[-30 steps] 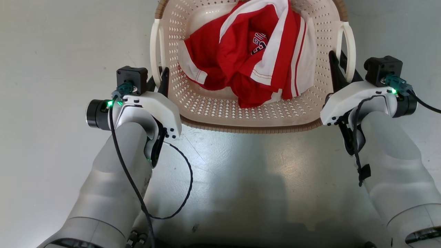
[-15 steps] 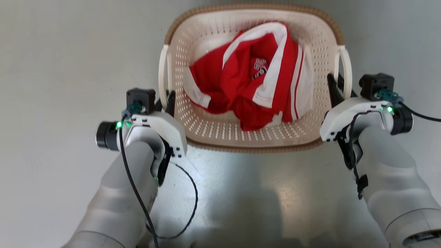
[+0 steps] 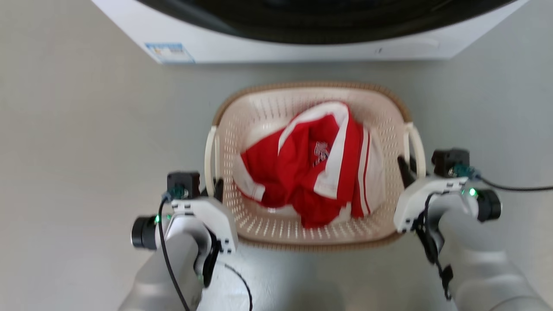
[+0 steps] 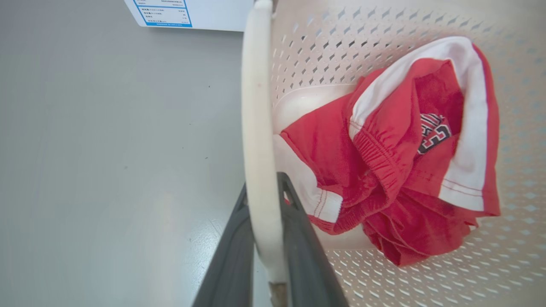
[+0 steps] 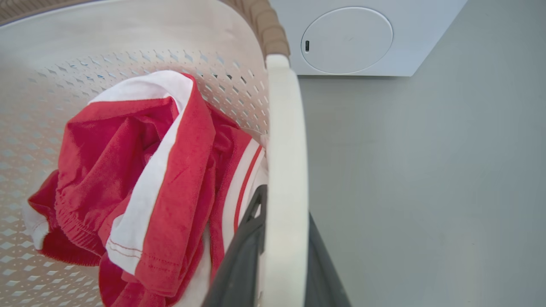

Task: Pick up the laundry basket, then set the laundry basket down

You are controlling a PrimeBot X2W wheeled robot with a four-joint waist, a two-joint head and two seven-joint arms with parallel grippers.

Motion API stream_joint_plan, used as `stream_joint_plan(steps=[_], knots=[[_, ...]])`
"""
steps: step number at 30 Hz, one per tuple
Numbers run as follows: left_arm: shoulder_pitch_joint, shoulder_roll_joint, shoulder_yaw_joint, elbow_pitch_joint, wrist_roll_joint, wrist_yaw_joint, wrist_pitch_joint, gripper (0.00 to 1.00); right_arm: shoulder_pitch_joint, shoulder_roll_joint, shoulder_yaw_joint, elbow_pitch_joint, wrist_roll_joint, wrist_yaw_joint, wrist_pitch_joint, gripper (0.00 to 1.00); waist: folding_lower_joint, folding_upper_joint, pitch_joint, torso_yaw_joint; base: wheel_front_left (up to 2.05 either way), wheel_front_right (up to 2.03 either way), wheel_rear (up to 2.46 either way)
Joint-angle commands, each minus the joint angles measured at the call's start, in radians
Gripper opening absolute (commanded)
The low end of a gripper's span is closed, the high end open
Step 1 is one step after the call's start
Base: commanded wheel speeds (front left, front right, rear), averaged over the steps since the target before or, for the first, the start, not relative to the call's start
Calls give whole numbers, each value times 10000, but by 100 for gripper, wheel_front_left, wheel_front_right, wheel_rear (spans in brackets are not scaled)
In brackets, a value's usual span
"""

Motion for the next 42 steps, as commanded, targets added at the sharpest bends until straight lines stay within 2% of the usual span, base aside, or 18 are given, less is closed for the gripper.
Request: stream_joint_plan(steps=[1, 15, 23, 30, 42], knots=[[188, 248, 158, -80, -52, 99, -113, 0, 490, 199, 358, 2, 30, 77, -60, 0, 0, 0, -607, -94, 0, 0, 0], [1777, 248, -1391, 1130, -1625, -42, 514, 0, 2640, 199, 2333, 39, 1749, 77, 1642, 0, 0, 0, -3843, -295, 0, 0, 0], [2697, 248, -1931, 1391, -2159, 80, 869, 0, 3618, 199, 3196, -242, 2635, 77, 2021, 0, 0, 0, -5250, -436, 0, 0, 0], [2999, 248, -2240, 1438, -2463, 178, 946, 0, 3921, 199, 3686, -243, 3166, 77, 2079, 0, 0, 0, -5826, -414, 0, 0, 0], [2973, 248, -2540, 1678, -2770, 184, 983, 0, 3886, 199, 4271, -126, 3852, 77, 2006, 0, 0, 0, -6101, -366, 0, 0, 0]])
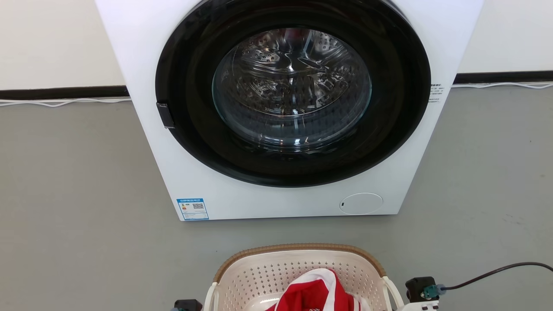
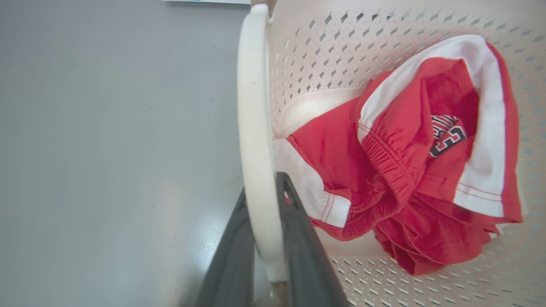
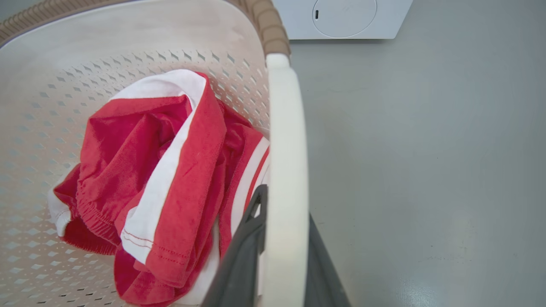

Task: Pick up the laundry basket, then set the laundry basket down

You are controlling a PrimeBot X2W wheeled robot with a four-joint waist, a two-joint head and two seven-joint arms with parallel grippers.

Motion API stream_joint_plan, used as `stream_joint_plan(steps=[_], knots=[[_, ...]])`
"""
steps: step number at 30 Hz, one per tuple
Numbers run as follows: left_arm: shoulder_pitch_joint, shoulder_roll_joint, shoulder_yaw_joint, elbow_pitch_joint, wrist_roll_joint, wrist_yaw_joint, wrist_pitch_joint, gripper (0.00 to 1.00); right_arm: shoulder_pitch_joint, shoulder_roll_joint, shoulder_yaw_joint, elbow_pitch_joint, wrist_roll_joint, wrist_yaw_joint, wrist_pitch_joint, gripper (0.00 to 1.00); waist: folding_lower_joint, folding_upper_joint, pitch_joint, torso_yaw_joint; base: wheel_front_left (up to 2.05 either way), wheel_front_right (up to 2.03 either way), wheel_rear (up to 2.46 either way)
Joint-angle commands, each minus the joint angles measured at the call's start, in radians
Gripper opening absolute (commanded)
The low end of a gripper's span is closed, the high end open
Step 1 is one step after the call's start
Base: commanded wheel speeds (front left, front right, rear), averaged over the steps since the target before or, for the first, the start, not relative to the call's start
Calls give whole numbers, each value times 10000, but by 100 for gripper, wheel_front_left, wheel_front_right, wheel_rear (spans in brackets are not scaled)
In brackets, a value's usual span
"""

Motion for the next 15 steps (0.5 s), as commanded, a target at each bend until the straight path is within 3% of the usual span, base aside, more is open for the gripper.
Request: stream_joint_plan(steps=[1, 15], knots=[[-286, 235, 208, -38, -98, 162, -112, 0, 20, 55, 295, -100, 6, 161, -94, 0, 1, -1, -1, -1, 0, 0, 0], [-385, 235, -18, 20, -469, 199, -139, 0, -191, 55, 787, 129, 572, 161, -220, 0, 1, -1, 106, -36, 0, 0, 0]])
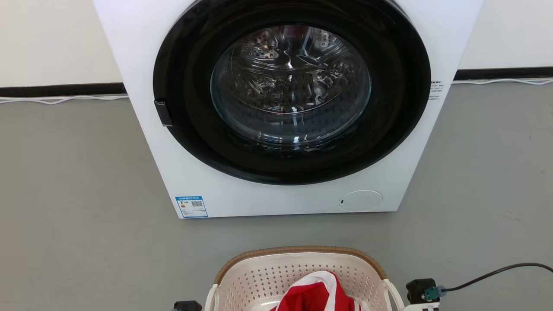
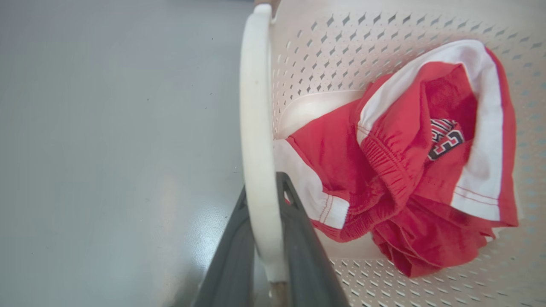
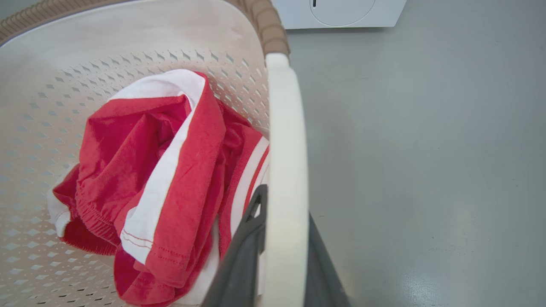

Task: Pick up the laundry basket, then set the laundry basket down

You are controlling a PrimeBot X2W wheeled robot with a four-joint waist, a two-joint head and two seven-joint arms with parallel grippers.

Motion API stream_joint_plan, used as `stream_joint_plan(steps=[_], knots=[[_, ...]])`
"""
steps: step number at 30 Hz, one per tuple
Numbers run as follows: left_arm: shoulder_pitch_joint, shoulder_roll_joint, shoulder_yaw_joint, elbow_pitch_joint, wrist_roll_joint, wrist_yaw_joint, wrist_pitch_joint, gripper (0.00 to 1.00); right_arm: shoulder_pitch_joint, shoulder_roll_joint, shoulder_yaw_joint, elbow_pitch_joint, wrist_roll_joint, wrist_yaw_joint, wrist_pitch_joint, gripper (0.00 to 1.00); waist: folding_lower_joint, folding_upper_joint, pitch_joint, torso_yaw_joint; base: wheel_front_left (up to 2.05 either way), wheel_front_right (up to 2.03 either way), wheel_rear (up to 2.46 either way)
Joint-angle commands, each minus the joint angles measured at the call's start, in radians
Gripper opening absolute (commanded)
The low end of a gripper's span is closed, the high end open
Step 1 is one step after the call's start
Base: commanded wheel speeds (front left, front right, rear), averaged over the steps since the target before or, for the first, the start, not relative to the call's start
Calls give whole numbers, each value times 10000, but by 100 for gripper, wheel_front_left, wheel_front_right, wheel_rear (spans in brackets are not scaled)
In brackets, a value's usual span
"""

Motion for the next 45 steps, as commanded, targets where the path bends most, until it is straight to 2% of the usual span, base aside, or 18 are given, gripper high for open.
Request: stream_joint_plan(steps=[1, 17, 25, 31, 38, 45], knots=[[-393, 246, 210, -32, -72, 174, -144, 0, -144, 40, 316, -81, 24, 161, -199, 0, 1, 0, 16, -4, 0, 0, 0], [-476, 246, 31, 5, -499, 249, -321, 0, -359, 40, 709, 99, 399, 161, -411, 0, 1, 0, 246, -59, 0, 0, 0], [-858, 246, 3, 32, -629, 285, -422, 0, -861, 40, 712, 159, 480, 161, -609, 0, 1, 0, 820, -60, 0, 0, 0], [-1617, 248, -27, 174, -557, 250, -552, 0, -1560, 40, 661, 199, 470, 161, -849, 0, 1, 0, 1701, -8, 0, 0, 0], [-2895, 307, -105, 291, -347, 186, -698, 0, -2742, 40, 490, 223, 282, 161, -1138, 0, 1, 0, 3204, 184, 0, 0, 0], [-4338, 346, -138, 357, -152, 153, -864, 0, -3979, 40, -418, 228, -631, 161, -1244, 0, 1, 0, 4974, 458, 0, 0, 0]])
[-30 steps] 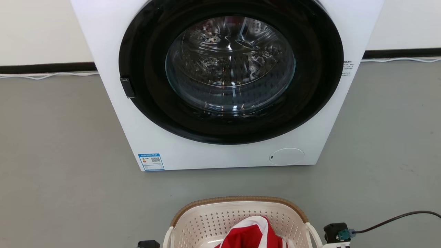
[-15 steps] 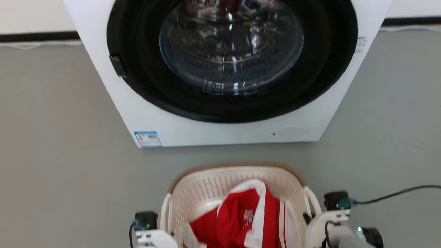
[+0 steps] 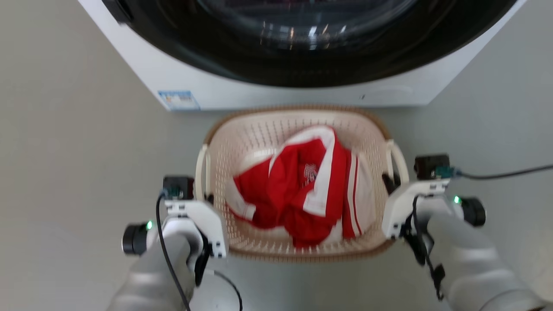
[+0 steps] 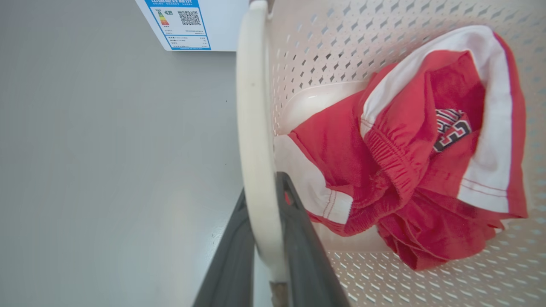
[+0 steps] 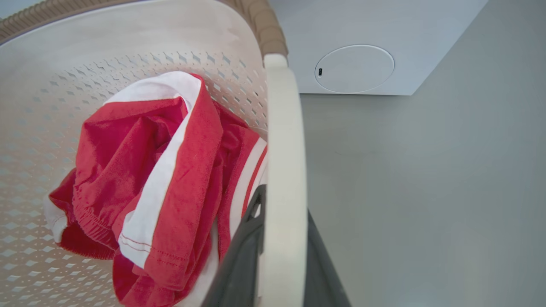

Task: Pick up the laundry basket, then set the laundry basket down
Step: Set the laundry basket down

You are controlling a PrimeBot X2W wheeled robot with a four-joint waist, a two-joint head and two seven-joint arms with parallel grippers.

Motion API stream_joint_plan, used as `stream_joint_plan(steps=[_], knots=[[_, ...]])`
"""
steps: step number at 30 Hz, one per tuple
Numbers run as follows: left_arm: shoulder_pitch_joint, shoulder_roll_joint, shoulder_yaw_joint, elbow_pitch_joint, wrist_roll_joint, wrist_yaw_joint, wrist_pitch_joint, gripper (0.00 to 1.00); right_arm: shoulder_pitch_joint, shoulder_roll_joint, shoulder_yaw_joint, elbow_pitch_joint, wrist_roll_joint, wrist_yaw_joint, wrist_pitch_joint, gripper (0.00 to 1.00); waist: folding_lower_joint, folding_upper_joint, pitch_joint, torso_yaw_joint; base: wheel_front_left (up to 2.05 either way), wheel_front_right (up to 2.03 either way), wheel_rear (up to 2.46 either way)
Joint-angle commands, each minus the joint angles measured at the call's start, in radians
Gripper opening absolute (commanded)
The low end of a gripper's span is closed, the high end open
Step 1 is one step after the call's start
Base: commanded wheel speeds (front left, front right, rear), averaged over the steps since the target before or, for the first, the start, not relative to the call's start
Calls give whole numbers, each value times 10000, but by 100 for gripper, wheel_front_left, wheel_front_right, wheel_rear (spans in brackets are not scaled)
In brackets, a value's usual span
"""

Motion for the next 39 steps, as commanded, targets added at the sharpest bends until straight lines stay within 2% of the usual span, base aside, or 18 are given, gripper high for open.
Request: stream_joint_plan(steps=[1, 9, 20, 28, 39], knots=[[-650, 296, 163, 19, 121, 56, -164, 0, -311, 99, -114, -140, -438, 157, -219, 0, 0, 0, 1198, 271, 0, 0, 0], [-1887, 252, 141, 57, 233, 20, -312, 0, -1340, 99, -1792, -139, -2097, 157, -274, 0, 0, 0, 2737, 534, 0, 0, 0], [-2811, 213, 220, 78, 279, 98, -461, 0, -2056, 99, -3588, -139, -3932, 157, -545, 0, 0, 0, 4022, 755, 0, 0, 0], [-3317, 208, 341, -103, 531, 221, -486, 0, -2414, 99, -4282, -139, -4698, 157, -692, 0, 0, 0, 4615, 860, 0, 0, 0], [-3387, 205, 581, -379, 1034, 338, -489, 0, -2611, 99, -4764, -138, -5194, 157, -780, 0, 0, 0, 4892, 862, 0, 0, 0]])
